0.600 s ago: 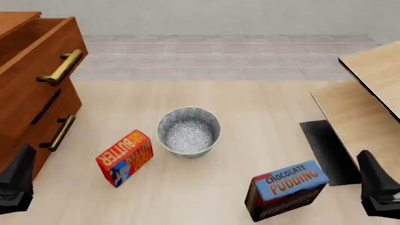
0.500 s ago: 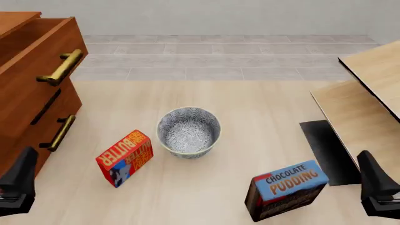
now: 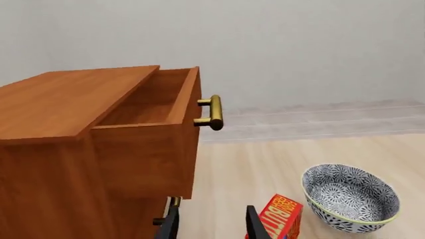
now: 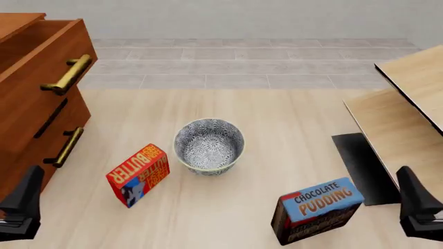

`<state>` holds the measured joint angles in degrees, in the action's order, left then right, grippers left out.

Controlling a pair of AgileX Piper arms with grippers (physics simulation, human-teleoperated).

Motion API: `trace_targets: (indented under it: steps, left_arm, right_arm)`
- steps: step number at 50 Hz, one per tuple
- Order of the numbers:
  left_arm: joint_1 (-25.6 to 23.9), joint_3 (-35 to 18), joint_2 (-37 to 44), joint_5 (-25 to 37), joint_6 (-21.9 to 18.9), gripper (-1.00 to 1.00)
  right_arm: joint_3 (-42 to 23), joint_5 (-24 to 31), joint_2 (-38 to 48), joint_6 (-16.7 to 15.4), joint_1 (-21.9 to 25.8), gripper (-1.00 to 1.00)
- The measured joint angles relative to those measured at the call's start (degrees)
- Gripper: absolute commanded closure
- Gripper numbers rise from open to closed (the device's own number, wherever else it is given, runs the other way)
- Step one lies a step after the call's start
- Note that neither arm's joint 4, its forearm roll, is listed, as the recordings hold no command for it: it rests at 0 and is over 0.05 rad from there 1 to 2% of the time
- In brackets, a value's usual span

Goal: Close the top drawer of the cabinet.

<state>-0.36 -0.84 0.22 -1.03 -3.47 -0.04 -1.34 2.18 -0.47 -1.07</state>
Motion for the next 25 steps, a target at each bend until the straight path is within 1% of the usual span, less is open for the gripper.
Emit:
trace_targets:
  steps: [11, 18, 25]
  left_arm:
    - [-0.65, -0.66, -0.12, -0.14, -3.43, -1.0]
    - [-1.85, -1.77, -0.16, 0.04, -6.71, -1.0]
    - [-2.82, -3.02, -0.17, 0.66, -8.68, -1.0]
  right_arm:
    - [-0.03, 0.72, -1.37, -1.14, 1.83, -1.0]
    - [-0.04, 0.9, -1.74, -1.29, 2.82, -1.0]
    - [-0.09, 0.95, -1.9, -1.23, 3.31, -1.0]
